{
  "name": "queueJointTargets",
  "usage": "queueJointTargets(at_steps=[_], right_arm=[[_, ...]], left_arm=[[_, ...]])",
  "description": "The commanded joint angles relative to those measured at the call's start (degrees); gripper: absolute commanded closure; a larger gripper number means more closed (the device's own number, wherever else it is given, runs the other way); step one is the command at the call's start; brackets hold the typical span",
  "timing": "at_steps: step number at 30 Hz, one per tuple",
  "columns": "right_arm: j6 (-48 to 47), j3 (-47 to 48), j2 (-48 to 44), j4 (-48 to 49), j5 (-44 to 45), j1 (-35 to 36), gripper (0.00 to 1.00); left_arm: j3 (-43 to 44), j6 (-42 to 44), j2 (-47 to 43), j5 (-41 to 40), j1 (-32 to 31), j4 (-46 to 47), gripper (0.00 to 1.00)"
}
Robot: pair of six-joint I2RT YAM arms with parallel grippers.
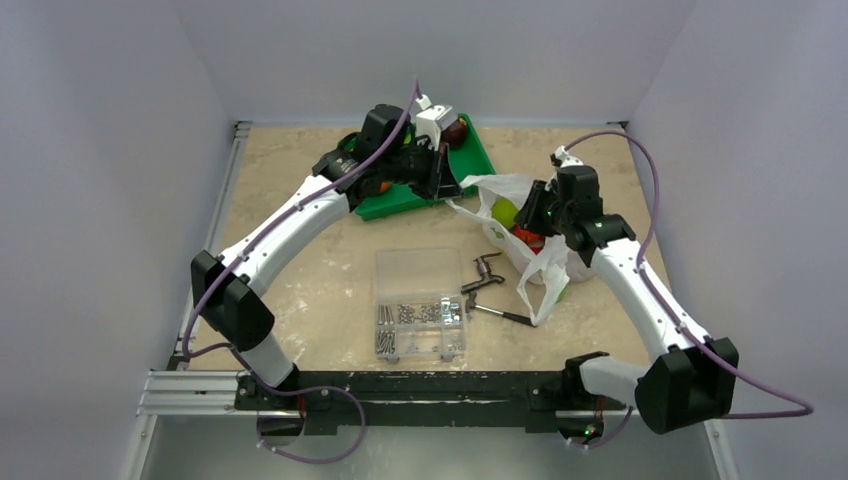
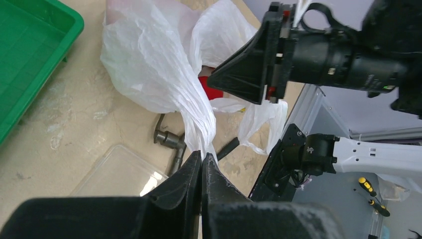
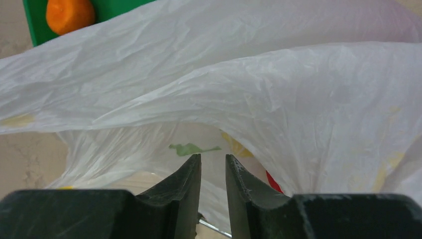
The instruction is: Take the fake fruits out of the plastic bag
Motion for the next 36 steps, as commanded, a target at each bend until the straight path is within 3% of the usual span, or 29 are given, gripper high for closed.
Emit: queueJointTargets(at_steps=[1, 4, 8, 12, 14, 17, 20, 23, 27, 31, 34, 36], right_arm=[[4.7, -4.1, 3.7, 9.0, -0.2, 0.2, 0.77], [11.0, -10.5, 7.5, 14.2, -4.8, 0.2, 0.78], [18.1, -14.7, 3.3, 9.0, 10.8, -5.6, 0.73], [17.8, -21.6, -6.9, 9.7, 11.3, -22.7, 0.53], [16.3, -21.5, -8.6, 8.5, 12.4, -27.5, 0.38], [11.5, -19.1, -7.8, 7.6, 6.9, -28.9, 0.31], [6.3, -17.4, -9.9, 7.2, 2.1, -25.9, 0.24], [2.9, -13.3, -10.9, 2.6, 3.3, -17.4, 0.22], [2.6, -8.8, -11.9, -3.3, 7.1, -4.8, 0.23], [3.8, -10.5, -15.0, -3.5, 6.3, 1.3, 0.23], [3.7, -13.2, -13.7, -1.5, 4.2, 2.3, 0.24], [5.6, -13.9, -12.4, -0.7, 1.6, 3.6, 0.29]], left_arm=[[4.3, 0.2, -1.1, 0.2, 0.1, -0.1, 1.00], [6.6, 1.0, 0.4, -1.1, 0.2, -1.9, 1.00], [7.0, 1.2, 0.4, -4.4, 1.5, -5.4, 1.00], [2.4, 2.3, -2.2, -7.3, 4.3, -5.5, 1.00], [1.2, 2.1, -2.5, -6.9, 6.0, -5.5, 1.00], [0.9, 2.0, -2.1, -5.3, 7.0, -5.9, 1.00], [0.3, 1.2, -1.6, -2.7, 7.0, -4.7, 1.00], [-0.7, -0.5, -1.1, 0.9, 6.9, -2.6, 1.00], [-0.2, -2.7, 0.0, 3.6, 6.9, -1.9, 1.00], [0.6, -2.6, -0.3, 2.1, 6.4, -4.3, 1.00], [0.3, -2.5, -2.0, -2.0, 5.1, -5.8, 0.73], [-0.9, -3.0, -3.3, -4.9, 3.6, -5.9, 0.45]])
